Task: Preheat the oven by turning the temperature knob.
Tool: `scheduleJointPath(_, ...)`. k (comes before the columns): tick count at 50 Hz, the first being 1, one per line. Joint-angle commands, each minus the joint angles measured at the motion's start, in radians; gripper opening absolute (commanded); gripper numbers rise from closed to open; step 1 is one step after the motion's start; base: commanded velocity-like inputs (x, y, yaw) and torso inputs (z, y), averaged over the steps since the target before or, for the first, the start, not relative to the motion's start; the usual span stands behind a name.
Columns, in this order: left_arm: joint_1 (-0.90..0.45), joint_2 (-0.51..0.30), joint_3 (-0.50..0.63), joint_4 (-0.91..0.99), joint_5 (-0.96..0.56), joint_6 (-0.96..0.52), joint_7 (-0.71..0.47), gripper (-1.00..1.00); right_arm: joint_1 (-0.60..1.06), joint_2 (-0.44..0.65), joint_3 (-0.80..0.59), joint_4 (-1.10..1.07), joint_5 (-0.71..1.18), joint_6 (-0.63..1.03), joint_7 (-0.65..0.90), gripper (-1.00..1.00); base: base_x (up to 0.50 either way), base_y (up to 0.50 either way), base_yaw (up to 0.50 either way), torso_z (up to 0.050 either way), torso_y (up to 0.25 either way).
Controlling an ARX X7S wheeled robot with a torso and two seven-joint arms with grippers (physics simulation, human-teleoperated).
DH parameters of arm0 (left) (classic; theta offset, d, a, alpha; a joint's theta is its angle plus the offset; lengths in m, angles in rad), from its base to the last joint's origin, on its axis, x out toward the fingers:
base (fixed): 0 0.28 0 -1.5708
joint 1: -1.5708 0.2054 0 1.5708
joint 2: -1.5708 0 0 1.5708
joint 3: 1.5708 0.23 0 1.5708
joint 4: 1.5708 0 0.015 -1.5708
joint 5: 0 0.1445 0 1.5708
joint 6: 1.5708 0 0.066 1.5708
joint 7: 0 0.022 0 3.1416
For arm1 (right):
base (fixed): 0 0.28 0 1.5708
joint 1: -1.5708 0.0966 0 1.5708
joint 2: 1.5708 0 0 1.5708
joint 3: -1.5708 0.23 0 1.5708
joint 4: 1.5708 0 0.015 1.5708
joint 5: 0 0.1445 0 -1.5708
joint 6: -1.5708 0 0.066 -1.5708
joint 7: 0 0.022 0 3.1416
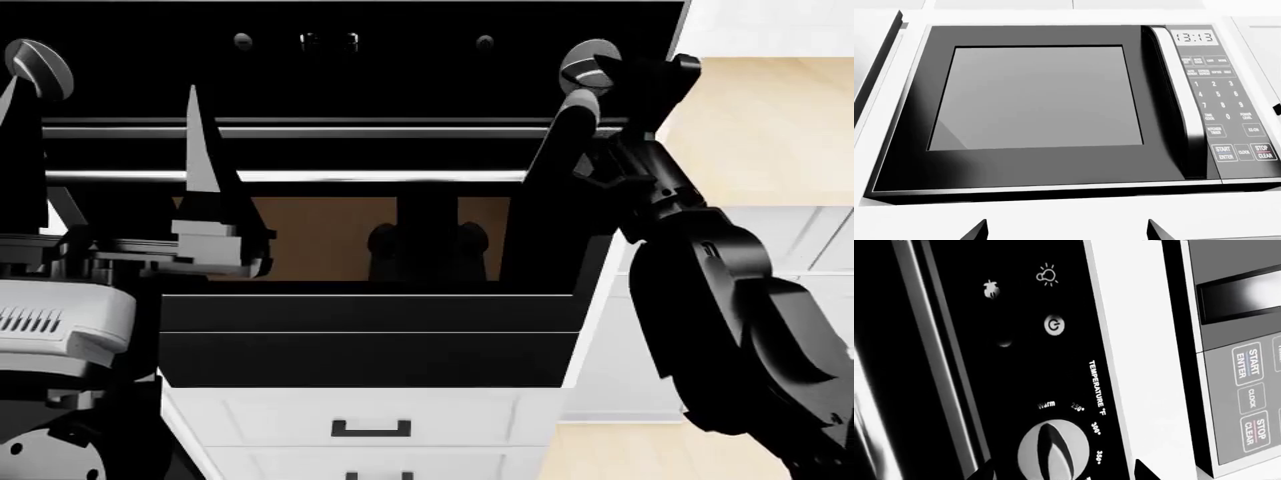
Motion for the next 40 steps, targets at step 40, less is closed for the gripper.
scheduleJointPath(40,0.001,-0.012,0.011,-0.006,-0.005,0.007,-0.011,1.00,0.050,-0.066,0.006,0.208,-0.005,-0.045,0.068,1.00,0.00,0.00,0.00,0.000,0.000)
